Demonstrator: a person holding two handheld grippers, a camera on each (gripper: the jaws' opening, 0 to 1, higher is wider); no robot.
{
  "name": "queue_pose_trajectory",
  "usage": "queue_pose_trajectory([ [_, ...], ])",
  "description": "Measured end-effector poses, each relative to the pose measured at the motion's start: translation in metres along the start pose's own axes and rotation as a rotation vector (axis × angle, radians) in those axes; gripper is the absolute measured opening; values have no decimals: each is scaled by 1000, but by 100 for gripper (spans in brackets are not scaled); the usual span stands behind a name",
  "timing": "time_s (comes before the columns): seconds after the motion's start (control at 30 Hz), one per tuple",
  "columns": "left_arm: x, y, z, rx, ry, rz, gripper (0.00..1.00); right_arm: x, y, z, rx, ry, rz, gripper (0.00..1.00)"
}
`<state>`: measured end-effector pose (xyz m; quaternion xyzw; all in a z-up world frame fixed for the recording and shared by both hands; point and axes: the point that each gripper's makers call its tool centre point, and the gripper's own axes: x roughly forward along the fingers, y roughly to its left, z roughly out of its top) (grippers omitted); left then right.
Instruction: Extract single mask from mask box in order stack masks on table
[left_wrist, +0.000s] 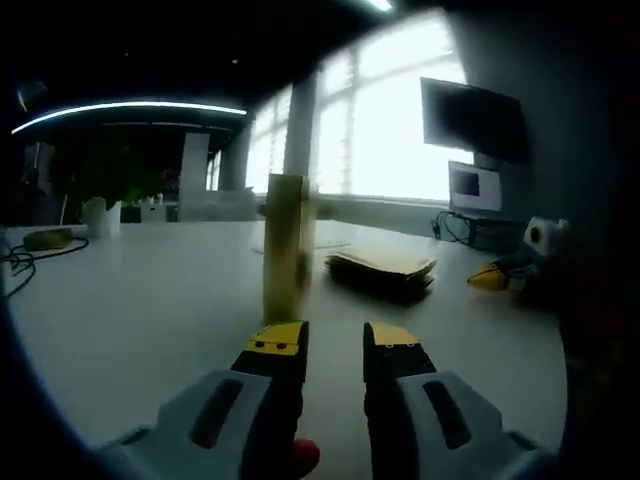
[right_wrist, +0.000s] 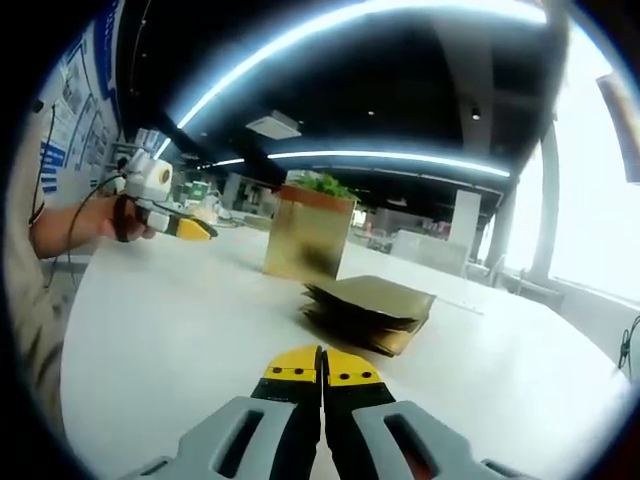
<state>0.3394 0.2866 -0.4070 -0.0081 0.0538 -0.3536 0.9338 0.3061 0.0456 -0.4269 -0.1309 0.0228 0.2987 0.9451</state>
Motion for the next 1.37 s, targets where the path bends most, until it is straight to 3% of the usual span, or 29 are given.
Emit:
queue_pose_trajectory([
  [0.2,-1,1,-5,59,17,26,11,-1,0,1,16,0,-2,0],
  [0.53,-7,3,-13,38,1,25,10,-1,3,0,-1,9,-6,0],
  [0.67,-5,-3,-13,70,-11,7,10,-1,1,1,-2,7,-9,0],
  [0.77,-3,-1,-18,91,11,29,10,-1,1,0,-3,8,-11,0],
  [1.07,-4,2,-15,71,2,48,10,0,3,1,-13,7,-5,0],
  [1.37,-3,-6,-17,108,18,44,10,0,0,0,-17,5,-1,0],
])
